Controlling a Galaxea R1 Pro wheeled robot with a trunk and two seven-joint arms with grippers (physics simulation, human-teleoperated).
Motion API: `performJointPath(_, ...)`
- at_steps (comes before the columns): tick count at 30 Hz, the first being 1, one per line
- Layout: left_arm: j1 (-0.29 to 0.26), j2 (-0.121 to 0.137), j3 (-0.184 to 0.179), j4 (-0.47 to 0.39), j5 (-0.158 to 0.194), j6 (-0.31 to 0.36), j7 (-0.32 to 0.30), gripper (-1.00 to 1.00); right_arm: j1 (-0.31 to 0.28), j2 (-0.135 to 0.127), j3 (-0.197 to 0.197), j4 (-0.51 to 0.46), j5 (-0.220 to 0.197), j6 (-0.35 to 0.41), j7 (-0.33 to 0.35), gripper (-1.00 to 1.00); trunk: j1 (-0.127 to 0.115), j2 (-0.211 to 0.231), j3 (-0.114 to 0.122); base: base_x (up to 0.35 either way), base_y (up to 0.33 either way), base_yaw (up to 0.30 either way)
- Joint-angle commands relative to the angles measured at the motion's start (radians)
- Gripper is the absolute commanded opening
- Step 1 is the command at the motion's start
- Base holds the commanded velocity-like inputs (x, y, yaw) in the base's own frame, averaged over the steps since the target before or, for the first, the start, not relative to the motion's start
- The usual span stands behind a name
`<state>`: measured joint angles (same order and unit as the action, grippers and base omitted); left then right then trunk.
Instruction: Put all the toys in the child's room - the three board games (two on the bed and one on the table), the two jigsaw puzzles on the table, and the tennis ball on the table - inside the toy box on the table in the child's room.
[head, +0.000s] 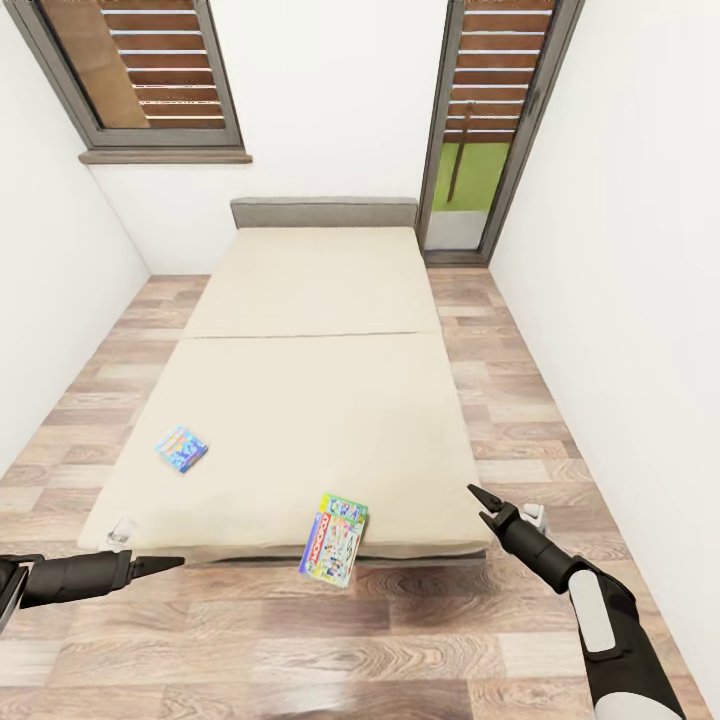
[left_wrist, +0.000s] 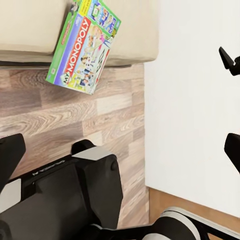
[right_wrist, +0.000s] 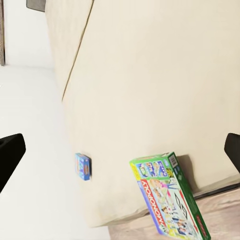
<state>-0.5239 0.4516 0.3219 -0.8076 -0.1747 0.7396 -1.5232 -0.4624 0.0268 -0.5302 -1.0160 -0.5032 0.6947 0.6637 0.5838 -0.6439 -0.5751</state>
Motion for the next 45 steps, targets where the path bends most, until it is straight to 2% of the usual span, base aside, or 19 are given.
performJointPath(1, -0.001, -0.001, 0.003, -0.001, -0.01, 0.011, -0.009, 1.0, -0.001, 0.001, -0.004, -0.001, -0.002, 0.007, 0.002, 1.0, 0.0, -0.001, 0.001, 0.0, 0.0, 0.0)
performJointPath(45, -0.001, -0.002, 0.012, -0.001, -0.008, 0.014, -0.011, 1.0, -0.001, 0.007, -0.004, -0.001, -0.001, 0.005, 0.002, 1.0, 0.0, -0.001, 0.072, -0.025, 0.0, 0.0)
